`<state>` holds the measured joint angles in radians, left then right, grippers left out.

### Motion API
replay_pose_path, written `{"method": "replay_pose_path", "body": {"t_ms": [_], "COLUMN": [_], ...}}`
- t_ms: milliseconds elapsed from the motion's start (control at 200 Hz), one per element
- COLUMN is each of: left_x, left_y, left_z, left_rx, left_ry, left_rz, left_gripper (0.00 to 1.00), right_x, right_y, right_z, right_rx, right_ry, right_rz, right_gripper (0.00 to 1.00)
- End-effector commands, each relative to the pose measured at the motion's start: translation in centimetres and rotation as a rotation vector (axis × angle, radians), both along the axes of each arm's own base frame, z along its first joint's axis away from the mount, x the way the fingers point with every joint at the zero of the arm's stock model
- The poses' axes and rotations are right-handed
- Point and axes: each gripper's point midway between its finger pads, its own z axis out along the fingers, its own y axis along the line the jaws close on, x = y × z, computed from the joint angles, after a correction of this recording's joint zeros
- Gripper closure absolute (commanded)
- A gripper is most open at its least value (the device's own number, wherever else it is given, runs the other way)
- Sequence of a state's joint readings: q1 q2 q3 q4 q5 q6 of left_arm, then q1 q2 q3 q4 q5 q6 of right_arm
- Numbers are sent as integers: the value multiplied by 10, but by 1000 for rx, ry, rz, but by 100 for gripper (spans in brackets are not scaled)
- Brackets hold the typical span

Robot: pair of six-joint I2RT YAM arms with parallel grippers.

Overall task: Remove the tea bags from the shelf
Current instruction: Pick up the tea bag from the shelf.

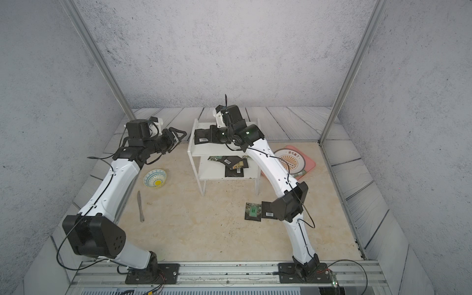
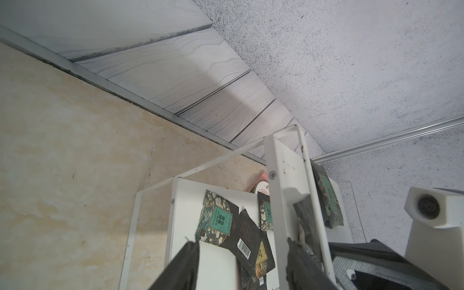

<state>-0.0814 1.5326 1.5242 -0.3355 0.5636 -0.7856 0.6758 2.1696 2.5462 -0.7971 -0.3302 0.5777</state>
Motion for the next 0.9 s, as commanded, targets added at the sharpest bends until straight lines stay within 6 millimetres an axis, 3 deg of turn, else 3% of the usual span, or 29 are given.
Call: {"method": "replay_pose_path", "body": {"t_ms": [0,620,896], "left_x": [-5,2,-1], "left_y": [-2,-16,-23], "left_z": [21,20,14], "left_rx": [-22,-110,-128], "left_ry": [-72,-83,-69], "left_rz": [-16,-73,-94], "left_gripper": [41,47,62], "right_x": [-4,-23,-26], "right_y": [12,31,35], "right_z": [-35,-24,-19], "right_rx": [-61,-2,16], "right_ry": [61,55,45], "right_rz": [38,132,147], "right_gripper": [84,84,84]}}
